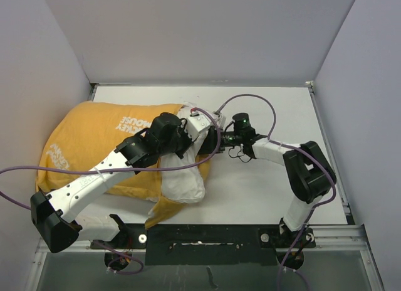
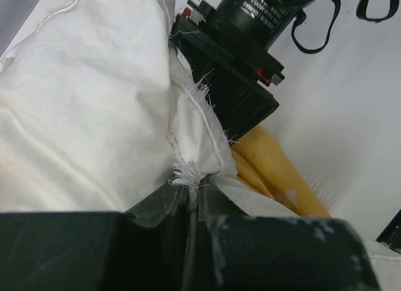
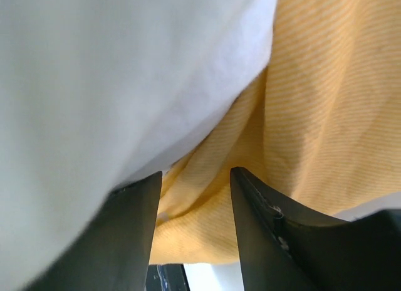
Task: Put the pillow into the pillowcase
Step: Stuff the pillow into the pillowcase.
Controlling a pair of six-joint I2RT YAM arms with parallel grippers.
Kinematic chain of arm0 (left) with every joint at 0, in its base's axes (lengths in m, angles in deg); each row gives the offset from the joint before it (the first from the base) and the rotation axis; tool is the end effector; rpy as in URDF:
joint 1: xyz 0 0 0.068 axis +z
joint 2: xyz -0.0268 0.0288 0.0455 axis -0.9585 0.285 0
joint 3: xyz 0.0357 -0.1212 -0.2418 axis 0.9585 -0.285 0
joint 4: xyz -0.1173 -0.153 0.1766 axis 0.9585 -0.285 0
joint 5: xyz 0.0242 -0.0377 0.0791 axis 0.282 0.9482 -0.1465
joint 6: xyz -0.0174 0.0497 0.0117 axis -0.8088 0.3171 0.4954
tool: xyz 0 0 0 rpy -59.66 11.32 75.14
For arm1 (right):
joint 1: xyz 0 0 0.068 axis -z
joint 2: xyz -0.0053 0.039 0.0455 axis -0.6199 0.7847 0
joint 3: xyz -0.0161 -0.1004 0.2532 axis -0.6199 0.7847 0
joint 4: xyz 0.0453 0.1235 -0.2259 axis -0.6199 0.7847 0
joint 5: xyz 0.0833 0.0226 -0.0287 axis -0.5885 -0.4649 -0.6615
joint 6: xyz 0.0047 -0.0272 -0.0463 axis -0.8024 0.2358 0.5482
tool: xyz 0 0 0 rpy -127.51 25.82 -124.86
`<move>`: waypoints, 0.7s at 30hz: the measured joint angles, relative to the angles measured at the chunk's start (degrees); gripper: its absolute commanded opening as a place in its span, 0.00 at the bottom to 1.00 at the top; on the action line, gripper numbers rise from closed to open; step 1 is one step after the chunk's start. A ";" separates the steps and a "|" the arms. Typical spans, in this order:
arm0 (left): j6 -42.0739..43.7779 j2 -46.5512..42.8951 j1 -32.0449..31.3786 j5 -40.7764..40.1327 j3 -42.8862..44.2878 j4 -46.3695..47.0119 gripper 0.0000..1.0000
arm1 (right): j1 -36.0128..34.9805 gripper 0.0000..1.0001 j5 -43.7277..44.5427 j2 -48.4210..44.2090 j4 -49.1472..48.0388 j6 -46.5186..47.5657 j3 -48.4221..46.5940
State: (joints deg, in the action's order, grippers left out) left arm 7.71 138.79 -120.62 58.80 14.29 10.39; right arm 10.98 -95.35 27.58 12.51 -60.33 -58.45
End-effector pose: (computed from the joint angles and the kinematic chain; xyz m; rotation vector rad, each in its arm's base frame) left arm 0.1911 -0.2051 0.3547 1.0400 1.8917 -0.3463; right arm 0.3120 0.1929 0.1880 -0.3887 2.2733 1.6120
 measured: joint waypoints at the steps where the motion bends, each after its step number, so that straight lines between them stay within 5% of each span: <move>1: -0.02 0.00 0.00 0.00 0.00 0.02 0.00 | 0.50 0.49 -0.48 -0.46 -0.04 -0.04 0.02; 13: -0.26 0.00 0.00 0.15 0.00 -0.07 0.00 | 0.90 0.41 -1.44 -4.83 2.36 3.52 -0.13; 21: -0.37 0.00 0.00 0.17 0.00 -0.13 0.00 | -2.01 0.46 1.14 -3.69 6.88 5.62 -0.15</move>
State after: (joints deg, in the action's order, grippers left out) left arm 7.33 138.79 -120.62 58.98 14.29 10.26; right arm 8.97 -94.21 23.88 19.39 -54.71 -58.60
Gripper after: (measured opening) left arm 0.037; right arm 0.426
